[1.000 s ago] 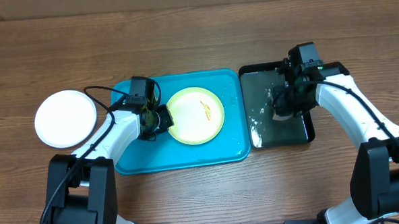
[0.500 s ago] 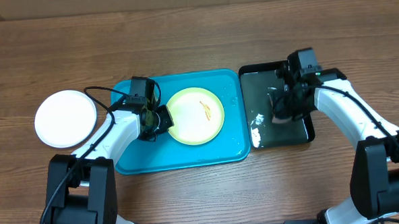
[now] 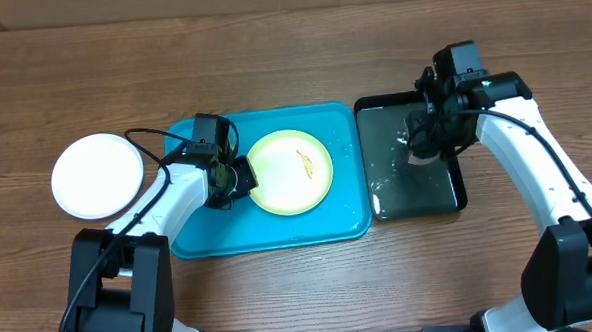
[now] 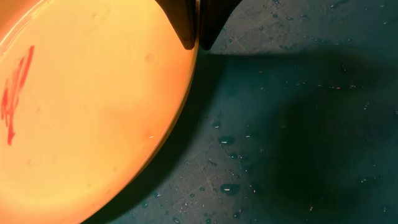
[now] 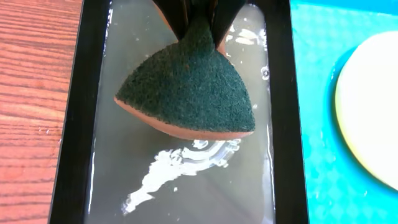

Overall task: Clean dirty plates on tray and stack at the side
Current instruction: 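Carry the sponge with the right gripper over the yellow plate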

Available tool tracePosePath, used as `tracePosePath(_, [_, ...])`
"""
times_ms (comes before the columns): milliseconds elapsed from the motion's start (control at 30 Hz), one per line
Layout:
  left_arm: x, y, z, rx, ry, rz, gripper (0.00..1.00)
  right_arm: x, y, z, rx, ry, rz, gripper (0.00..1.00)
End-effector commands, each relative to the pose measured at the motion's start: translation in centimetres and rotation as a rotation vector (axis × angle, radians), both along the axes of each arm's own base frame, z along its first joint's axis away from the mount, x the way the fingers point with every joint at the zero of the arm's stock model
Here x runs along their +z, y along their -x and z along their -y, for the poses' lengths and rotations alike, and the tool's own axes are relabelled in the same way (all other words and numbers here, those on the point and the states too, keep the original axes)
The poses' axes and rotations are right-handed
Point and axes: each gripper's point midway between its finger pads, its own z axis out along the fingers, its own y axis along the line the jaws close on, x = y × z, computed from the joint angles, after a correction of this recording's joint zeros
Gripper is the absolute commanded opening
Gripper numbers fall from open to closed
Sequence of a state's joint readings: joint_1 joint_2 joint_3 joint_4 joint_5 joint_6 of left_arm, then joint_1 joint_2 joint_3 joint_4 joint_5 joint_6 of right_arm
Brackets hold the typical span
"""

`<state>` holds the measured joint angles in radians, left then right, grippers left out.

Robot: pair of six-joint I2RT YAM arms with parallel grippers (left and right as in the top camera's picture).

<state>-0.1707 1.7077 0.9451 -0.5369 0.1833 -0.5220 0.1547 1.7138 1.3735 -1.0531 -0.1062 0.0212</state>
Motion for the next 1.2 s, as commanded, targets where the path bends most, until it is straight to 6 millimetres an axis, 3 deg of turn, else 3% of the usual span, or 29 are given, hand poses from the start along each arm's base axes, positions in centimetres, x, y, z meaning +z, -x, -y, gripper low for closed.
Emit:
tracePosePath(0, [0.1,-0.3,0.3,0.002,0.005,0.005,0.04,0.2,0.0,-0.5,0.018,-0.012,0.024,0.04])
tracePosePath(333, [0.2,-0.4,0.7,-0.003,0.024,0.006,0.04,-5.3,1.3,-0.3,0.007,-0.013,0.011,0.04])
tracePosePath(433, [0.2,-0.4,0.6,-0.003,0.024,0.006,0.04,-5.6,1.3,-0.3,0.007,-0.015,0.019,0.04])
tracePosePath(633, [0.2,-0.4,0.6,-0.003,0.023,0.009,0.04,-2.2,-0.4,-1.0,0.013,-0.043,0.055,0.04])
tracePosePath(767, [0.2,-0.5,0.6,-0.002,0.020,0.012,0.04,1.7,-1.2,-2.7,0.040,-0.137,0.072,0.04])
tracePosePath(900, [0.2,-0.5,0.6,-0.002,0.021,0.013,0.04,3.7,-1.1,-4.6,0.079,-0.191,0.077,0.04])
tracePosePath(1167, [0.3,-0.6,0.6,-0.003,0.022,0.016,0.04,4.8,0.7,-12.9,0.276,-0.297,0.112,0.04])
